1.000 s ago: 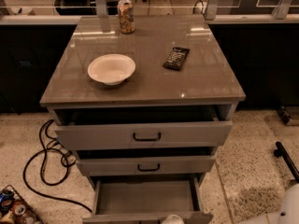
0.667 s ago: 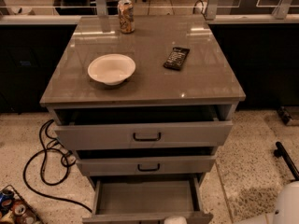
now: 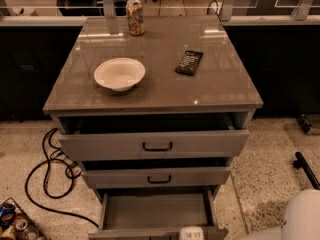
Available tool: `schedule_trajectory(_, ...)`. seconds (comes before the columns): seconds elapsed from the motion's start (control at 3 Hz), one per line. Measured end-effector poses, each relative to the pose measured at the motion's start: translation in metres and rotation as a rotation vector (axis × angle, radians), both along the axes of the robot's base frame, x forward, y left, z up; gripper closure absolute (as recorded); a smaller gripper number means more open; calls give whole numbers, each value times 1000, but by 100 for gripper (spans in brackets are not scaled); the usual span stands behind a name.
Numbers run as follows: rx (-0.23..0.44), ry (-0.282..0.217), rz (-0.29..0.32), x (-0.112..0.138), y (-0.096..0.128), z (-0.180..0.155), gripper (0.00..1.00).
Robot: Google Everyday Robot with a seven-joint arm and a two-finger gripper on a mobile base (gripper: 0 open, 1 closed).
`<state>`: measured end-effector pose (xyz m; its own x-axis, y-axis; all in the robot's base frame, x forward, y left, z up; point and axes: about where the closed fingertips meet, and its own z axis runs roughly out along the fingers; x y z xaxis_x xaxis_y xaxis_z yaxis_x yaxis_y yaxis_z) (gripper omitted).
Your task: Close bottom drawer
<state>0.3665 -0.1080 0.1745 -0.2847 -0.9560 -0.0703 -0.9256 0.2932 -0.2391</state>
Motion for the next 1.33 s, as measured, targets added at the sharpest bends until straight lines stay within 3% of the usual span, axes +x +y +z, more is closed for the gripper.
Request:
schedule_trajectory(0.33,0,-22,6,4,7,-8,100)
schedule_trajectory(1.0,-55,-202,68,37,8,-8,100)
schedule_trajectory(1.33,-72,-268,86,54,2,-5,100)
